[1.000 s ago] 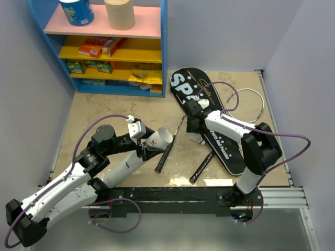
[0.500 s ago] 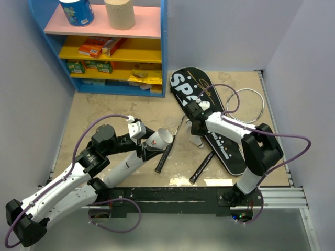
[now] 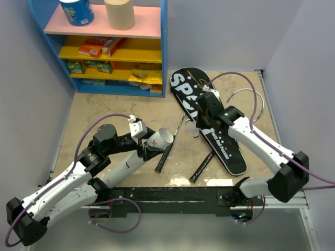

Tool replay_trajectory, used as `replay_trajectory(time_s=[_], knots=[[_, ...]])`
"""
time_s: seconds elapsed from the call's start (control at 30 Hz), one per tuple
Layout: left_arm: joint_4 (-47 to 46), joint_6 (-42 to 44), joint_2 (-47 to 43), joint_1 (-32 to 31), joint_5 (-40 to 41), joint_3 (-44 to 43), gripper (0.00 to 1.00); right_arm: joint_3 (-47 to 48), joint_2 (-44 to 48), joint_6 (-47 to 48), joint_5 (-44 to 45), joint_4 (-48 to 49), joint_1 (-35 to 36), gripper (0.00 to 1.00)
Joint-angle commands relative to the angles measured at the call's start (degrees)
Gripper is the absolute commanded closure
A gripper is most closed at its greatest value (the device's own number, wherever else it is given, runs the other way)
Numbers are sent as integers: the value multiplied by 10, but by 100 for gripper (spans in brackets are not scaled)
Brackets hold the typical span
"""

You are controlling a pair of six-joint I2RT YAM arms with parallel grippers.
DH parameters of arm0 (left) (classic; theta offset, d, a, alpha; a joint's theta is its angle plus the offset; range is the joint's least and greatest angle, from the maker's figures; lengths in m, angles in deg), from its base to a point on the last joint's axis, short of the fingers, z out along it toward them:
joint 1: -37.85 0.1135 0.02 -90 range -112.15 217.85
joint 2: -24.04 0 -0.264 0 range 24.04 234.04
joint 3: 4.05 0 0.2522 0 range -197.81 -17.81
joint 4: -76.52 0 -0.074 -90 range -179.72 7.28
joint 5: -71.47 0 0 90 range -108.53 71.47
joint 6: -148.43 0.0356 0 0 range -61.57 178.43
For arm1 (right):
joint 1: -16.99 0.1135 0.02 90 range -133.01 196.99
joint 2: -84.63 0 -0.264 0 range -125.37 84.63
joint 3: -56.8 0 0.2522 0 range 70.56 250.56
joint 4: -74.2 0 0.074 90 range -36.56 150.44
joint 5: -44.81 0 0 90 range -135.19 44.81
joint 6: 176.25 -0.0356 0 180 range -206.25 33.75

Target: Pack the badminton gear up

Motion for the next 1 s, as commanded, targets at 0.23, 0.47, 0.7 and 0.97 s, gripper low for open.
replay_trajectory(time_s=[0.23,0.47,0.7,0.97], knots=[[-31,-6,28,0,-51,-21,95,105,161,71,-209,7,2,100],[-37,-10,46,-1,-82,-21,95,112,196,67,-340,69,2,100],[-57,-20,45,-1,-98,-13,95,99,186,49,-387,124,8,100],[-75,-28,40,0,-108,-6,95,79,173,16,-375,172,66,100]])
